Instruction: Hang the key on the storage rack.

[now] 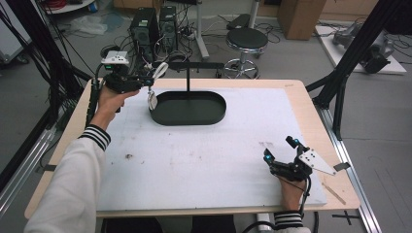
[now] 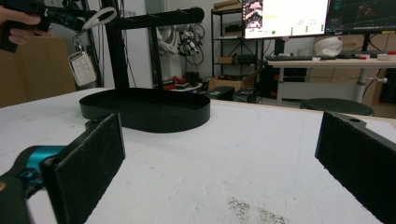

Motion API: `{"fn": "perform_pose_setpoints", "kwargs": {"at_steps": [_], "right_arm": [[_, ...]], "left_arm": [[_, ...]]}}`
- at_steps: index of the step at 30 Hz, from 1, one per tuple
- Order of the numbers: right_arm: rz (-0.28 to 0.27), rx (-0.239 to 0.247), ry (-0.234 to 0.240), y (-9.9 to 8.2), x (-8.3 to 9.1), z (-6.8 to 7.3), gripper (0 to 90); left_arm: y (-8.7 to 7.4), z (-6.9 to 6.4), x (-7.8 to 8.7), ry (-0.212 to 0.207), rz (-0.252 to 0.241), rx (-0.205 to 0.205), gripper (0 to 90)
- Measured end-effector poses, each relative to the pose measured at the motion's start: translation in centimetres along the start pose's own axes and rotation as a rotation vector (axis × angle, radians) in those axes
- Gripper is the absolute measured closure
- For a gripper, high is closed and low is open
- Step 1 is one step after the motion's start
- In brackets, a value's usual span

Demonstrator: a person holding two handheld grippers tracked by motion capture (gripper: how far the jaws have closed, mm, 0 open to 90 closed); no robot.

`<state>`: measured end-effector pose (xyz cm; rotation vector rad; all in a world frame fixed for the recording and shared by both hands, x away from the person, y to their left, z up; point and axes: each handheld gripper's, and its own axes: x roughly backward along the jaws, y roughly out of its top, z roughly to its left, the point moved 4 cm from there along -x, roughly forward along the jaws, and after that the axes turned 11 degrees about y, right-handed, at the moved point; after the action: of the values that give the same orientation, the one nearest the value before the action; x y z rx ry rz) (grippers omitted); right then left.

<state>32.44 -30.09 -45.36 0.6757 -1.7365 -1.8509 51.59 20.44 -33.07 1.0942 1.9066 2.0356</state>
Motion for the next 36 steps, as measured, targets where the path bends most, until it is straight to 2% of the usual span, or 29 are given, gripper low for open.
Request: {"fn": "perform_pose_setpoints", "kwargs": {"at_steps": [4,13,21,26,30,36], "right_arm": [[0.001,0.001,-0.001,0.0,0.0,0.0,0.5],[0.001,0.000,-0.002,0.0,0.0,0.0,0.5],[0.001,0.005,0.000,0.0,0.0,0.0,0.4],[0.000,0.009,-0.001,0.0,0.0,0.0,0.4],[0.001,0.011,0.001,0.0,0.0,0.0,0.4],[0.000,0.011,0.000,0.0,0.0,0.0,0.4]], "left_arm": [[-0.1,0.5,0.0,0.011,-0.003,0.017,74.0],[-0.2,1.1,-0.2,0.056,0.000,0.025,74.0],[-0.6,0.9,-0.7,0.085,0.031,0.006,73.9],[-0.8,0.7,-1.1,0.112,0.050,-0.024,73.9],[-1.0,0.7,-1.3,0.120,0.048,-0.016,73.9],[-1.5,0.5,-1.9,0.138,0.067,-0.034,73.8]]}}
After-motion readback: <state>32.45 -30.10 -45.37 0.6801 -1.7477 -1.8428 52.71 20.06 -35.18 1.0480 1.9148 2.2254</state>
